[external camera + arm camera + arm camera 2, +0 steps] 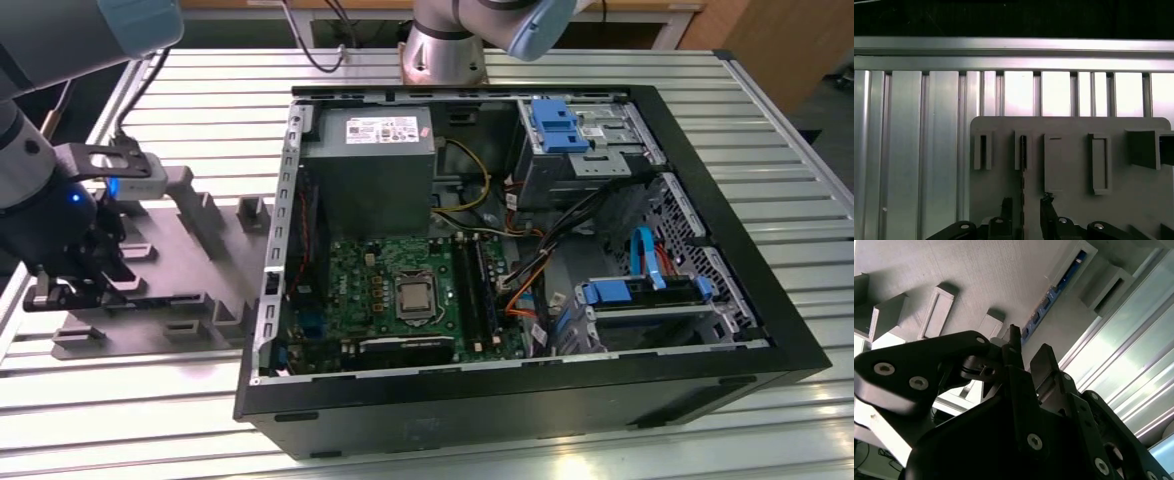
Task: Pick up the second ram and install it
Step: 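Pick up the second ram and move it above second insertion slot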
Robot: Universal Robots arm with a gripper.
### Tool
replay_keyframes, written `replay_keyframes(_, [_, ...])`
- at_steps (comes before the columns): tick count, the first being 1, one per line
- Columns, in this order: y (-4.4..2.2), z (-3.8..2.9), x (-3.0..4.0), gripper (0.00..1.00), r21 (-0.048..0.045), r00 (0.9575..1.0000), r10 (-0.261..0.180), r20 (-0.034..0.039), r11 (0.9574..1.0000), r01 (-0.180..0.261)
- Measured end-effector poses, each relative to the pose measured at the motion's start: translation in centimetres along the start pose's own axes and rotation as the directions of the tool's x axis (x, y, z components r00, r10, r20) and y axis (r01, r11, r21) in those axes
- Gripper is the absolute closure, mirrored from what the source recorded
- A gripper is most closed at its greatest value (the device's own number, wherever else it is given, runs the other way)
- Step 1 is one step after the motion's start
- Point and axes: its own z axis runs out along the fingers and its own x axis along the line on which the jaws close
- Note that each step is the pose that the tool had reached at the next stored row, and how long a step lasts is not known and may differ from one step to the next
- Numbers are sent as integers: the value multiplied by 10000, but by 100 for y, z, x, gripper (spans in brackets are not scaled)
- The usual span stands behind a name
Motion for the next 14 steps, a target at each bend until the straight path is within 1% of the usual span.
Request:
replay_keyframes(6, [0, 51, 23, 64, -2, 10000, -34, -2, 10000, 34])
replay_keyframes(14, [-3, 116, 26, 64, -2, 10000, -69, -3, 10000, 69])
